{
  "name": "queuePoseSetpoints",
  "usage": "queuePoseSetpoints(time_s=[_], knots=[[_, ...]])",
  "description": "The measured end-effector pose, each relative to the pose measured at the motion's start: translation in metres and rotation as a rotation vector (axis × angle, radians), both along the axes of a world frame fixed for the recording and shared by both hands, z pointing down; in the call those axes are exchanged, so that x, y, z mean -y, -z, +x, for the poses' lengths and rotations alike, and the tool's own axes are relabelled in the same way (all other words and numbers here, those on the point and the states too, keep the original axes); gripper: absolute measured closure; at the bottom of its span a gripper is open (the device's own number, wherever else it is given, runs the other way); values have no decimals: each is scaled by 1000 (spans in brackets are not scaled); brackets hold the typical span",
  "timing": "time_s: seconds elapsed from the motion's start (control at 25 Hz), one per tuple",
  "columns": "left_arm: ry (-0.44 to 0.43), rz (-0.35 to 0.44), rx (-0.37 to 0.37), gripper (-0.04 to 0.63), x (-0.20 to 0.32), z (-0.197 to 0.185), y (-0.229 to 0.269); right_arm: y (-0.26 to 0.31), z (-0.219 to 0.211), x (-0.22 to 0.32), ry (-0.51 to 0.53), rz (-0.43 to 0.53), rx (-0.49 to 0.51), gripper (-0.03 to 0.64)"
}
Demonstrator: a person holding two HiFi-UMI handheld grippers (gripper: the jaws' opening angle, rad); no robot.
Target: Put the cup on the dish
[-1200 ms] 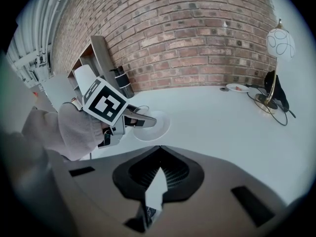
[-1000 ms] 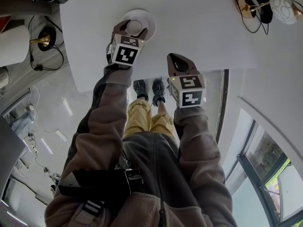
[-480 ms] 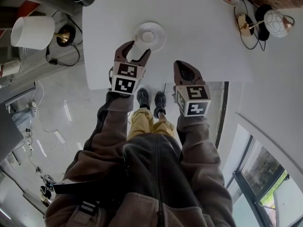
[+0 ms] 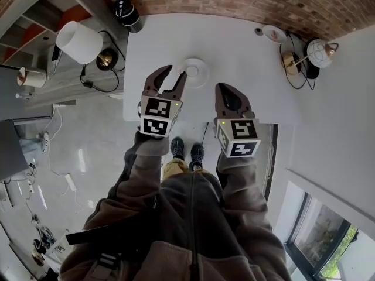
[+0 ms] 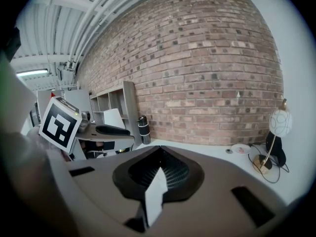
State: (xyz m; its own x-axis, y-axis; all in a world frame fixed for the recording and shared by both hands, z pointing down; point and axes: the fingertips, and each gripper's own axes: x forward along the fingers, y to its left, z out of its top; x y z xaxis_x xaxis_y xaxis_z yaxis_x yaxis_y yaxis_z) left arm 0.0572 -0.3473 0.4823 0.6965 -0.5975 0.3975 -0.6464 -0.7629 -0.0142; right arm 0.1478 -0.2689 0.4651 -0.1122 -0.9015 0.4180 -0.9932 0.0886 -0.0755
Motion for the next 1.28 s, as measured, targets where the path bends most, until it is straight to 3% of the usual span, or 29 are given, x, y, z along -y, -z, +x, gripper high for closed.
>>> queuePoseSetpoints(time_s=[0.44,0.92,1.28], knots=[[80,190,-152,589,-30,-15,132,127,-8,-14,7,252,-42,616],[124,409,-301,591,-57,-38,278,241,-15,-23,4,520,-67,615],[142,496,-340,591,-58,-44,334,300,-29,-17,57,632,-128,616]])
